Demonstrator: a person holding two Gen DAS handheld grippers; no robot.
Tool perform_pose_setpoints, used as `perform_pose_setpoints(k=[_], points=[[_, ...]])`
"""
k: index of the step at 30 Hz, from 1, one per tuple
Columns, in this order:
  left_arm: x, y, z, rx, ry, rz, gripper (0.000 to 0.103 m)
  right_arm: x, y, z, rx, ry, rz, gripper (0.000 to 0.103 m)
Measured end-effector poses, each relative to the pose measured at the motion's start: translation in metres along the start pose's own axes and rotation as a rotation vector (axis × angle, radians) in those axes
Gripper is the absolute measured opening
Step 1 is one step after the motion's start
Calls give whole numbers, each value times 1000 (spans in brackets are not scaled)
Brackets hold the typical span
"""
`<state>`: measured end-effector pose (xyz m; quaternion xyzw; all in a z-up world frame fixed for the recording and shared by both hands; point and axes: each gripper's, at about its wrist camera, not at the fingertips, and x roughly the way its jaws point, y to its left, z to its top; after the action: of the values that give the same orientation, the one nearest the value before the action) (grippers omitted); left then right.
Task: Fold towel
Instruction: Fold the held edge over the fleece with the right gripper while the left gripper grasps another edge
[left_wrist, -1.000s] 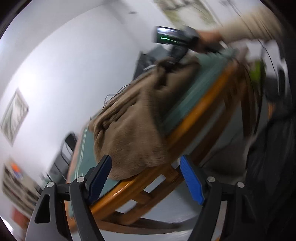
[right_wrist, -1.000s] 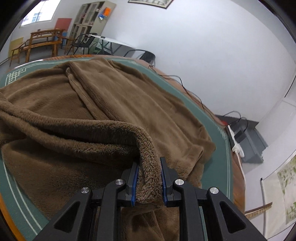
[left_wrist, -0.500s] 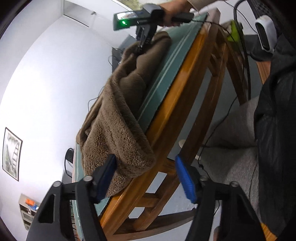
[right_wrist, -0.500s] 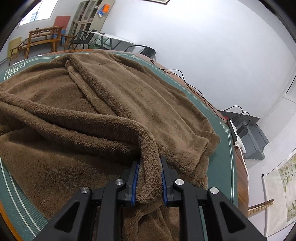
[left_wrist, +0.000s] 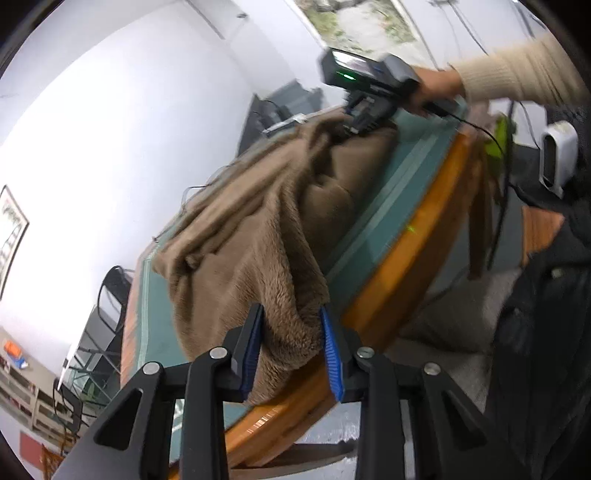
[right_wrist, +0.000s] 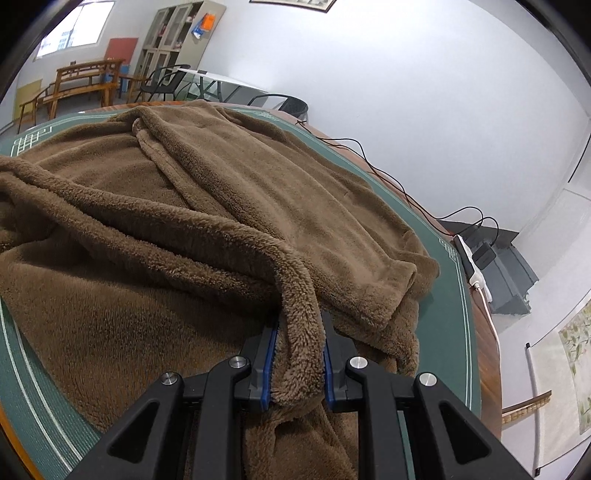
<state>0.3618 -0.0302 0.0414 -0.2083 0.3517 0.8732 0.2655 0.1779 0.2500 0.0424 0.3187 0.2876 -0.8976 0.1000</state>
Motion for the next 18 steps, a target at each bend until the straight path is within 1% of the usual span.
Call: perform_pose_setpoints(k=[3,4,7,9,10,13,16,18], points=[[7,18,6,-54,-6,51,35,1,-1,-2,5,-2,2,21],[13,13,12,-66,-2,73,35,1,-2,-3,9,-1,3,21],[27,32,15,-148,15,110,35,2,-3,-4,17,0,7,21],[37,48,12,-224,25,84,35,2,-3,-5,19,2,8,21],[39,53,11,-247,29,77,35,2,-3,-6,20,2,9,21],[42,66,2,-326,34,20,38,3,-4,-7,24,2,14,21],[42,68,-11,-395,21,-74,49,4,-5,-8,32,3,23,21],[41,68,-18,-432,12,-105,64,5,-6,-7,36,7,29,21]])
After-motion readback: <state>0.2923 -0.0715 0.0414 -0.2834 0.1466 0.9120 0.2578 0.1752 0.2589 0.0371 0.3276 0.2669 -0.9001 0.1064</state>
